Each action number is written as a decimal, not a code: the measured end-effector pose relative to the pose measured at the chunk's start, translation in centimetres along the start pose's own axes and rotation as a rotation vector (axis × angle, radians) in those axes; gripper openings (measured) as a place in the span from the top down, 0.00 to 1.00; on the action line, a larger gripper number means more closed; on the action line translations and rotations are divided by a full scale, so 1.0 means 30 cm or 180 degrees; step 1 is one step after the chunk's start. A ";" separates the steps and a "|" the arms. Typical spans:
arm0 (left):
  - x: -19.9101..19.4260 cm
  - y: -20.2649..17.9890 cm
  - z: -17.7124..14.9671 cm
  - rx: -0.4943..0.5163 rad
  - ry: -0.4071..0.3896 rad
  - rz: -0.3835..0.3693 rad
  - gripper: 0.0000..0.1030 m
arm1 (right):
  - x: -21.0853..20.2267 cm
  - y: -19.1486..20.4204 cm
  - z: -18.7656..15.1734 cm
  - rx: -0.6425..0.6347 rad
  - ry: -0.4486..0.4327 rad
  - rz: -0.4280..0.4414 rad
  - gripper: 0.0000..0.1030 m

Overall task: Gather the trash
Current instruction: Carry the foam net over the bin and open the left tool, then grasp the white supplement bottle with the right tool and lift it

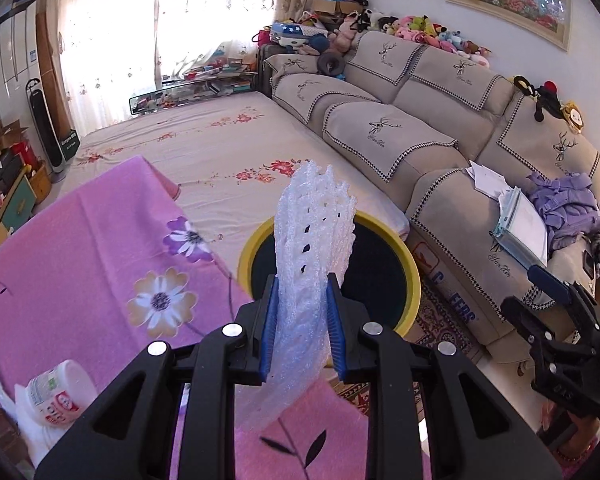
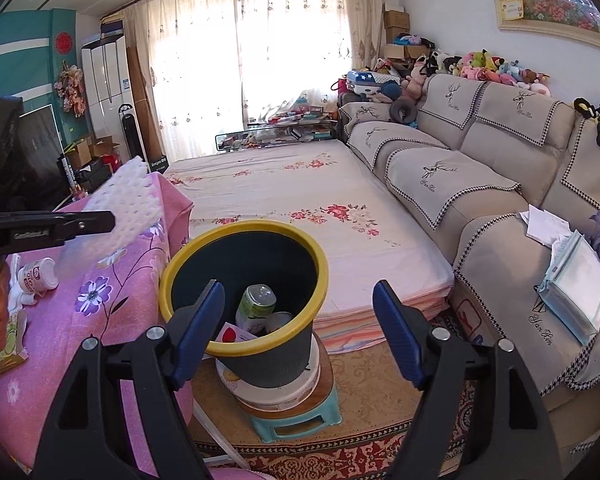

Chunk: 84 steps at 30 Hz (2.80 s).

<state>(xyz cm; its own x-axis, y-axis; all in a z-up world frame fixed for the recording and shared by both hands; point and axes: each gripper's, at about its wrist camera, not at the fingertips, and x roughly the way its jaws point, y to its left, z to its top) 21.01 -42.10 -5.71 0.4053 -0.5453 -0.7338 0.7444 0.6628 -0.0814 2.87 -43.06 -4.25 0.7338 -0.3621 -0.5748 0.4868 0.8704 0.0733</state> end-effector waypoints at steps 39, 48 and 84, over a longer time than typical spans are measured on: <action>-0.293 0.161 -0.161 -0.0330 -0.0146 0.0565 0.08 | 0.002 0.097 0.002 -0.0222 0.0117 0.0100 0.27; -0.724 0.480 -0.473 -0.0879 -0.0476 0.1218 0.06 | 0.023 0.466 0.002 -0.0630 0.0291 0.0995 0.27; -0.969 0.772 -0.847 -0.1565 -0.0544 0.1665 0.05 | 0.169 1.104 0.018 -0.1345 0.0778 0.1710 0.27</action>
<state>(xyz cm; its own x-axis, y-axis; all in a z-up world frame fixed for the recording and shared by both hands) 12.99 2.14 -3.41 0.7490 -0.1406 -0.6475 0.1235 0.9897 -0.0719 22.98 -16.25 -4.30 0.6694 0.1937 -0.7172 -0.1721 0.9796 0.1039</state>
